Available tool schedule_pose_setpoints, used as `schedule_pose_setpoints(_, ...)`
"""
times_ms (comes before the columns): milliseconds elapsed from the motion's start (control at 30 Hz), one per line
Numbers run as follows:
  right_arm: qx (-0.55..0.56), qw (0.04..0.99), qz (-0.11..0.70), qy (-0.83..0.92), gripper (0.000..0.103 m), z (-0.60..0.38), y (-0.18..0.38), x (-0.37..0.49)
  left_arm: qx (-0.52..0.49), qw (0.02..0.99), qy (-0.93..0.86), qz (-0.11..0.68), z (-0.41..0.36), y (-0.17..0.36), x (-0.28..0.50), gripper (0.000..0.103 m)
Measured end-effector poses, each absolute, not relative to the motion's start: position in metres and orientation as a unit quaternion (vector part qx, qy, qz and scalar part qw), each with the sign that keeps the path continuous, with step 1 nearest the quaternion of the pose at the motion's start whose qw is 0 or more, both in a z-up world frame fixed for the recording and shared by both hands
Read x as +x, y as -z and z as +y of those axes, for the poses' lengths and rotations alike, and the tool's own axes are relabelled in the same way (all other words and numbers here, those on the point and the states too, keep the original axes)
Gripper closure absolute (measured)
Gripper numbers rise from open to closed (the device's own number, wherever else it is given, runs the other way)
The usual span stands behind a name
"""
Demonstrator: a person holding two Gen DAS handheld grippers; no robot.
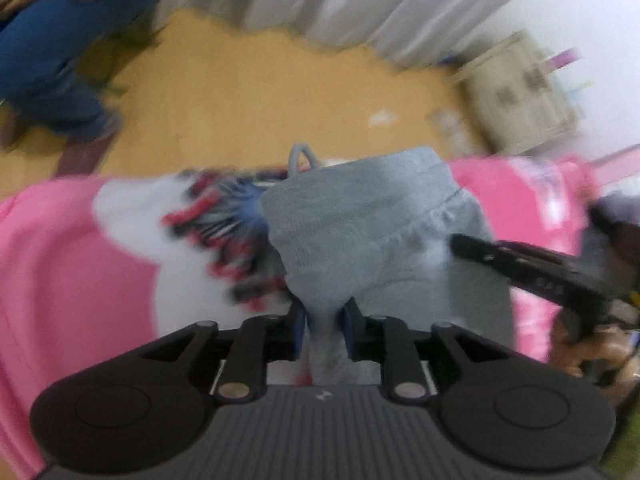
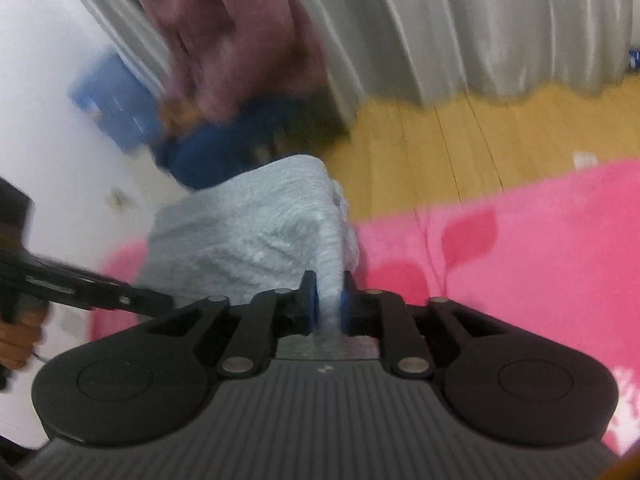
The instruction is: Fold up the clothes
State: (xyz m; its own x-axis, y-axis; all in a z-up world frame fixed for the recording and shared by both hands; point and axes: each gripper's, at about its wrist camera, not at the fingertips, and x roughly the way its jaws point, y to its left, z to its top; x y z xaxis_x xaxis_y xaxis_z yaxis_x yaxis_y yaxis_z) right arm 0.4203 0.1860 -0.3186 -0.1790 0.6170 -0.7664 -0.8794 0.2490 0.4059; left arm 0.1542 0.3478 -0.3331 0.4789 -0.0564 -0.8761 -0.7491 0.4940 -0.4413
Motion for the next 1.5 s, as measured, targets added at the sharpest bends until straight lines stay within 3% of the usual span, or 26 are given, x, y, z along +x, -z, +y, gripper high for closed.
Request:
schedule_pose_setpoints(33,-0.143,0.628,0.498,-0.581,0.070,0.190,0.332,0.422,-0.446,0.732,-0.237,0.458,0.350,0.337,0.155,0.076)
schedule_pose_setpoints(133,-0.040,0.656,0.527,-0.539,0.062,0.148,0.319,0.445,-0.436,0.737,-0.232,0.461,0.352,0.330,0.155,0.071)
schedule_pose_setpoints(267,0.028,0.746,0.478,-0.463,0.059,0.048,0.254,0.449,-0.431,0.741,-0.224,0.463,0.357,0.306,0.149,0.071)
schedule_pose_setpoints(400,-0.050,0.794,0.437,-0.419,0.059,-0.030,0.208,0.394,-0.417,0.775,-0.189,0.436,0.343,0.277,0.168,0.069)
schedule_pose_setpoints(567,-0.164,0.773,0.474,-0.390,0.067,-0.051,0.254,0.314,-0.340,0.811,-0.049,0.473,0.272,0.295,0.243,0.069)
schedule_pose_setpoints(800,-0.202,0.772,0.493,-0.346,0.069,-0.059,0.307,0.303,-0.127,0.843,0.065,0.518,0.176,0.342,0.316,0.070)
schedule_pose_setpoints(833,-0.213,0.771,0.492,-0.344,0.085,-0.059,0.313,0.302,-0.109,0.845,0.067,0.519,0.170,0.346,0.320,0.070)
schedule_pose_setpoints(900,-0.217,0.772,0.490,-0.342,0.099,-0.061,0.318,0.301,-0.109,0.849,0.065,0.513,0.168,0.344,0.320,0.070)
schedule_pose_setpoints(1200,-0.231,0.810,0.440,-0.313,0.101,-0.068,0.297,0.300,-0.061,0.866,0.043,0.494,0.160,0.341,0.325,0.073)
schedule_pose_setpoints(1367,-0.255,0.835,0.419,-0.251,0.099,-0.070,0.341,0.300,-0.004,0.873,0.037,0.487,0.144,0.351,0.326,0.073)
schedule_pose_setpoints(1500,-0.130,0.882,0.428,-0.147,0.097,-0.105,0.310,0.301,0.030,0.872,0.034,0.488,0.135,0.349,0.326,0.072)
